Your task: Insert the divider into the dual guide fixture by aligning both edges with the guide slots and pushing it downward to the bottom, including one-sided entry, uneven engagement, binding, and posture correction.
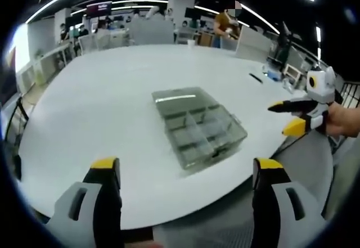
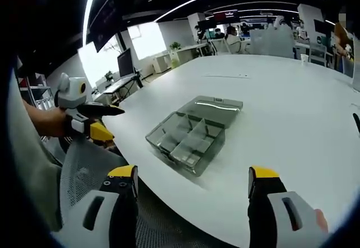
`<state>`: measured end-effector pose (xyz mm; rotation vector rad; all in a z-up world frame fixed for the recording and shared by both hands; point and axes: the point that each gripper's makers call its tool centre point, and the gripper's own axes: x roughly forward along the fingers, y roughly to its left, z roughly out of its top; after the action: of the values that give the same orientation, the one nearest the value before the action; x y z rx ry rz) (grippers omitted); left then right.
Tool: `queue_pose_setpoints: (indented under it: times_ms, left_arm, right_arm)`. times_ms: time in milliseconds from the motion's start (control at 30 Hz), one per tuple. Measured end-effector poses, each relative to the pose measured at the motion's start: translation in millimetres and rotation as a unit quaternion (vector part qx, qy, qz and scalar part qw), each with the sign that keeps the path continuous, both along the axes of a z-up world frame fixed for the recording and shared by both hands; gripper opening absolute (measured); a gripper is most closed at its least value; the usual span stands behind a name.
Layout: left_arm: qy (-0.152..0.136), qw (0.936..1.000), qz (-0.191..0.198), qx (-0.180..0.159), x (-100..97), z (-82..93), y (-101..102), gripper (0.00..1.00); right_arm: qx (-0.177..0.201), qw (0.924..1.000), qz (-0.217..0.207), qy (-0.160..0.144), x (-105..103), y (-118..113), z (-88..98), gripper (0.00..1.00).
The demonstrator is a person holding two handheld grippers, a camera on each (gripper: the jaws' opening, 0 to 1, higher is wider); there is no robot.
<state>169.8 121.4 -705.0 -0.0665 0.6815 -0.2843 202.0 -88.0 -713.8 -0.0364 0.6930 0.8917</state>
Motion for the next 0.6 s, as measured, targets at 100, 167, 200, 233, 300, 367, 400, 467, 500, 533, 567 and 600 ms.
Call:
queue_pose_setpoints:
  times_ms: [100,167,200,233,300,367,400,467,500,533,567,600]
  left_arm:
    - [0.001,1.0000,-0.003,0.001,-1.2,-0.3,-1.8,0.97]
    - [0.000,1.0000,-0.004,0.002,-1.6,-0.1,-2.7,0.97]
    - [0.000,1.0000,-0.004,0.003,-1.6,-0.1,-2.7,0.96]
    - [0.000,1.0000,-0.004,0.005,-1.8,-0.1,-2.7,0.97]
    - [-0.001,1.0000,-0.004,0.004,-1.7,0.5,-3.0,0.96]
    - [0.000,1.0000,-0.004,0.005,-1.6,0.0,-2.6,0.96]
    - [-0.001,1.0000,-0.002,0.005,-1.4,0.1,-2.2,0.96]
    - [-0.001,1.0000,-0.002,0.005,-1.4,0.1,-2.1,0.96]
    - [-0.001,1.0000,-0.002,0.005,-1.3,0.2,-2.1,0.96]
    - [0.000,1.0000,-0.002,0.005,-1.3,-0.1,-1.9,0.96]
    - [0.000,1.0000,-0.001,0.005,-1.2,-0.1,-1.9,0.96]
    - [0.000,1.0000,0.000,0.004,-0.9,0.0,-1.6,0.96]
  right_arm:
    - [-0.001,1.0000,0.000,0.001,0.1,-0.1,-1.2,0.79]
    - [0.000,1.0000,0.000,0.001,0.2,0.1,-1.3,0.79]
    - [-0.001,1.0000,0.000,0.001,0.2,0.1,-1.4,0.79]
    - [0.000,1.0000,0.000,0.001,0.3,0.1,-1.4,0.79]
    - [0.000,1.0000,-0.001,0.002,0.4,-0.1,-1.9,0.79]
    - [0.000,1.0000,-0.001,0.002,0.5,-0.1,-1.9,0.79]
    - [0.000,1.0000,0.000,0.002,0.6,0.0,-1.8,0.79]
    - [0.001,1.0000,-0.001,0.003,0.6,0.0,-1.8,0.79]
    - [0.000,1.0000,-0.001,0.003,0.4,-0.3,-2.0,0.79]
    - [0.001,1.0000,-0.001,0.003,0.4,-0.2,-1.8,0.79]
    - [0.001,1.0000,-0.002,0.003,0.5,-0.3,-1.6,0.79]
    - [0.002,1.0000,-0.002,0.003,0.6,-0.3,-1.4,0.79]
